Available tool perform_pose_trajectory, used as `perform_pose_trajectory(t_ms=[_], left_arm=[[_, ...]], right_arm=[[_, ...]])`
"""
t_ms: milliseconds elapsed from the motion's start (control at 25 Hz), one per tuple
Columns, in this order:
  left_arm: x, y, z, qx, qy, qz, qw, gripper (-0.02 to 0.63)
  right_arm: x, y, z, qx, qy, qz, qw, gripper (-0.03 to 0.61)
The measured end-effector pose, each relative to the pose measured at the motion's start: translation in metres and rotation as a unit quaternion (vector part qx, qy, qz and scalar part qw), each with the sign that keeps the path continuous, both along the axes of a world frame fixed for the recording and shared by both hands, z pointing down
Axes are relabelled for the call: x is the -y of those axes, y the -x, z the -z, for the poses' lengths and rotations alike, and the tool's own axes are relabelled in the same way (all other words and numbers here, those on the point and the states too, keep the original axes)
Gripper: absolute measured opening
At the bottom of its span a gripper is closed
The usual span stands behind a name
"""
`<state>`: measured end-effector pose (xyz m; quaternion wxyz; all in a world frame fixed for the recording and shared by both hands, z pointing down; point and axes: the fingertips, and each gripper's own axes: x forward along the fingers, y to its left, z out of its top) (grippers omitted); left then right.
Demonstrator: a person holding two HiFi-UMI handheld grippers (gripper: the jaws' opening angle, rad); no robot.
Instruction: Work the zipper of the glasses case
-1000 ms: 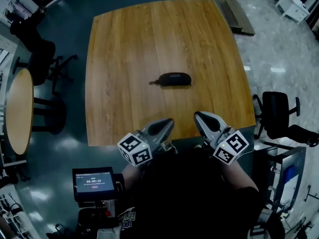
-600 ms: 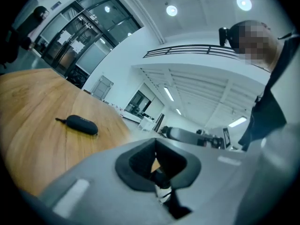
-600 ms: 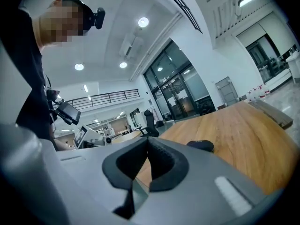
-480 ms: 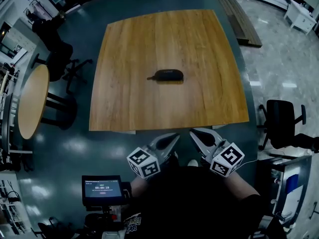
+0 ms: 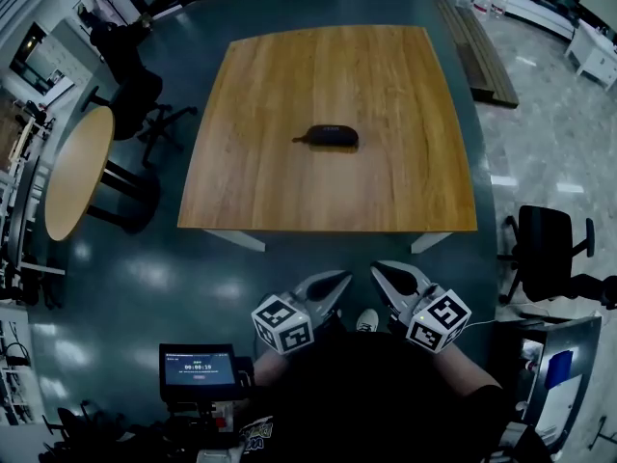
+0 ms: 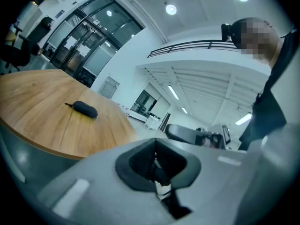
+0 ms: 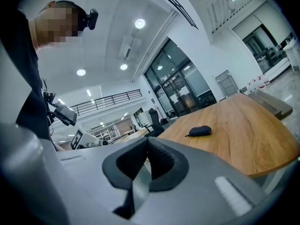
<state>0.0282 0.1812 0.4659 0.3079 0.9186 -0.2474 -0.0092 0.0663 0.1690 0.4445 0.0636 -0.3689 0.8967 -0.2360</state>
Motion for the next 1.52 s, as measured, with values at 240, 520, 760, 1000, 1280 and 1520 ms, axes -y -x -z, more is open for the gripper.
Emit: perform_pose_trajectory(t_ms=[240,520,760,1000,1280,1520], left_arm=[[-0.003,0.005,0.006,0.007,-0.020,0.002,0.9998,-0.002],[-0.002,0.010,0.011,0.003,-0.030,0.006,0.9995,-0.002],[-0.005,0.013,0.012,0.002,-0.031,0.006,0.9995,-0.002],[-0.008,0.018,0.009,0.001,-0.028,0.013,0.9995,-0.002],[-0.011,0.020,0.010,0.002,-0.030,0.018,0.9994,-0.002],[-0.011,0.016,0.012,0.002,-0.032,0.018,0.9993,-0.002]], right_arm=[[-0.003,0.000,0.005,0.006,-0.006,-0.005,1.000,0.005],[-0.004,0.004,0.010,-0.001,-0.014,-0.007,1.000,0.005],[-0.008,0.010,0.011,-0.005,-0.018,0.000,1.000,0.005],[-0.011,0.015,0.009,-0.005,-0.018,0.006,1.000,0.005],[-0.014,0.016,0.009,-0.004,-0.021,0.010,1.000,0.005],[-0.014,0.013,0.011,-0.004,-0.022,0.009,1.000,0.005]])
